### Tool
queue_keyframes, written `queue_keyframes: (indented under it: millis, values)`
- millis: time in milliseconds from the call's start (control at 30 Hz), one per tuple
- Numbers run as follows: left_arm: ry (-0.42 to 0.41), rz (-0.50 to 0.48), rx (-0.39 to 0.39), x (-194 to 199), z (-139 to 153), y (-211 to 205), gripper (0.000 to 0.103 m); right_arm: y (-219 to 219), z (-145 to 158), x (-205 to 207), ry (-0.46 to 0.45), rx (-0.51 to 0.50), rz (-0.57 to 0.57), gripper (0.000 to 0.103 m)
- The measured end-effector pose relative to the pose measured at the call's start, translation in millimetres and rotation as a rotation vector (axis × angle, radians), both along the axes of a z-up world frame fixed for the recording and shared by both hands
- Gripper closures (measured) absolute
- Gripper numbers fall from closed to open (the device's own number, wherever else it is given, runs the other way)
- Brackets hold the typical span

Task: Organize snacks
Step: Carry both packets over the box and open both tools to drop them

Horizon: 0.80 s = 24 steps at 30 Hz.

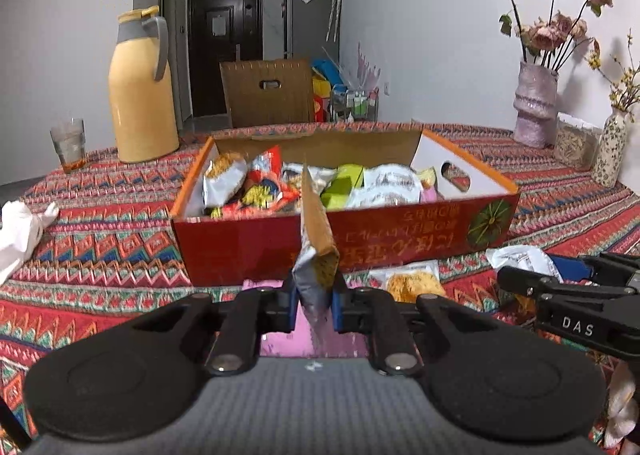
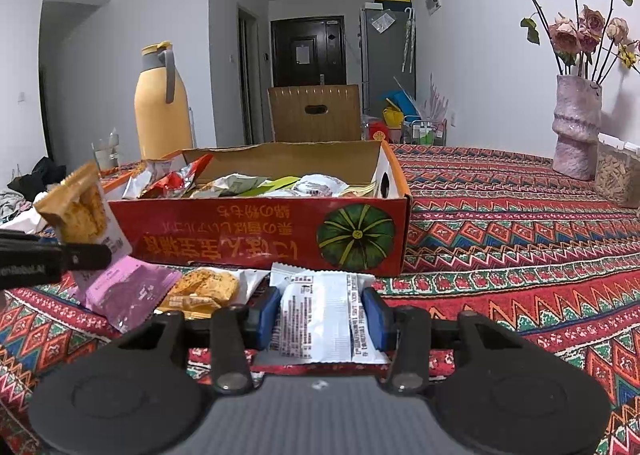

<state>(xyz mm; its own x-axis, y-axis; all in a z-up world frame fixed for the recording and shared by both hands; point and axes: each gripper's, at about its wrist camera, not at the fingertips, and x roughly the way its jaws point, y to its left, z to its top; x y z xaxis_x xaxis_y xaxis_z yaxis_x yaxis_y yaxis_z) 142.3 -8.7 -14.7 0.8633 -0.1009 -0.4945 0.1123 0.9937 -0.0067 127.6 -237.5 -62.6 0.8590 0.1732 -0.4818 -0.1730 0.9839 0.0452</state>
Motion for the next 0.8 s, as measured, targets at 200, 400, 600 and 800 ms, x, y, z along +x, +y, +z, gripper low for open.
queue_keyframes:
  millis: [200,400,600,800]
  values:
    - [-0.064,-0.014,0.007,4,24,-5,0.087,5,20,4,-0.045,0.008,0.018,0.059]
    - [-0.122,-0.014,0.017,22,47,-12,0.087,17,45,23,-0.116,-0.014,0.036,0.059]
    - [-0.162,-0.007,0.004,47,63,-16,0.087,27,64,53,-0.155,-0.03,0.039,0.059]
    - [-0.191,0.005,-0.018,74,69,-17,0.087,33,71,86,-0.168,-0.037,0.026,0.059]
